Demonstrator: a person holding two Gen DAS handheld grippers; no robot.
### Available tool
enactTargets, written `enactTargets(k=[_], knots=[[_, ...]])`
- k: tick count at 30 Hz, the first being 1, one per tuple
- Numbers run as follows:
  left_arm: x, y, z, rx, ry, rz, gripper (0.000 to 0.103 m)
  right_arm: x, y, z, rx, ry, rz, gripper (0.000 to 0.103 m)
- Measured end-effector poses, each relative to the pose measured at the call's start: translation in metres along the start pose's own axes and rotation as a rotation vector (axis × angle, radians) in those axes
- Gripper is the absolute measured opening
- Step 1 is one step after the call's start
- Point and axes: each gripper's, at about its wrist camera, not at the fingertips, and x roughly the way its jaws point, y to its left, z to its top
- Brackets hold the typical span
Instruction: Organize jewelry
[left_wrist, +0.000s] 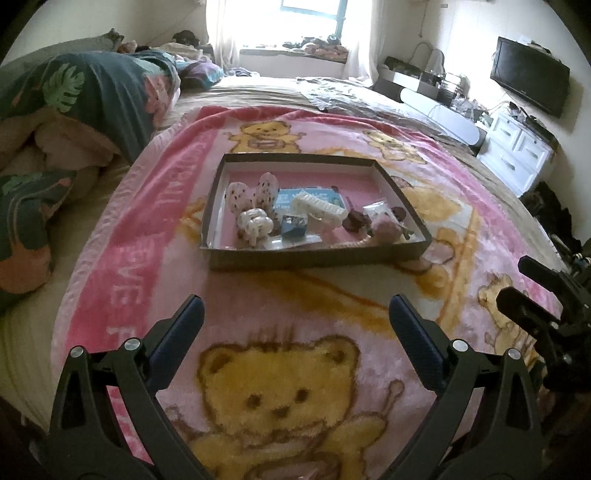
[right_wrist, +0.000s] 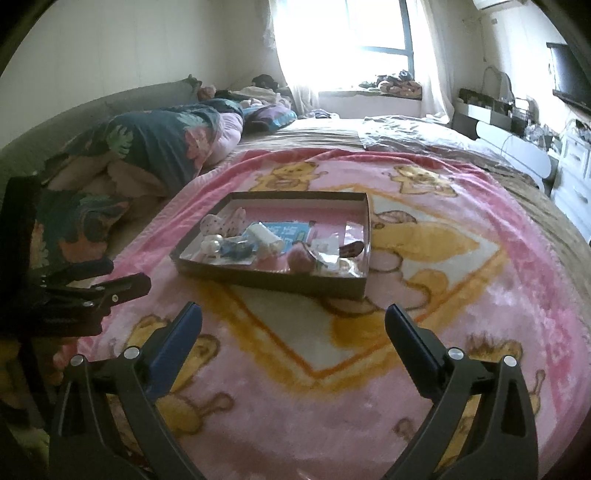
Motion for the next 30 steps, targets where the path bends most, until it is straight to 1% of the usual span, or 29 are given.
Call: enactTargets(k=[19,30], knots=[[-0.0049,0.0008,-0.0058,-0.01,0.005,0.019,0.094,-0.0072,0.001,-0.0025,0.006,-0.015,-0.005,0.099],[-0.0059,0.0024,-0.0031,-0.02,0.009,0.012,0.094,-0.0082,-0.0011,-0.0036,0.01,-0.011,-0.002,0.099]])
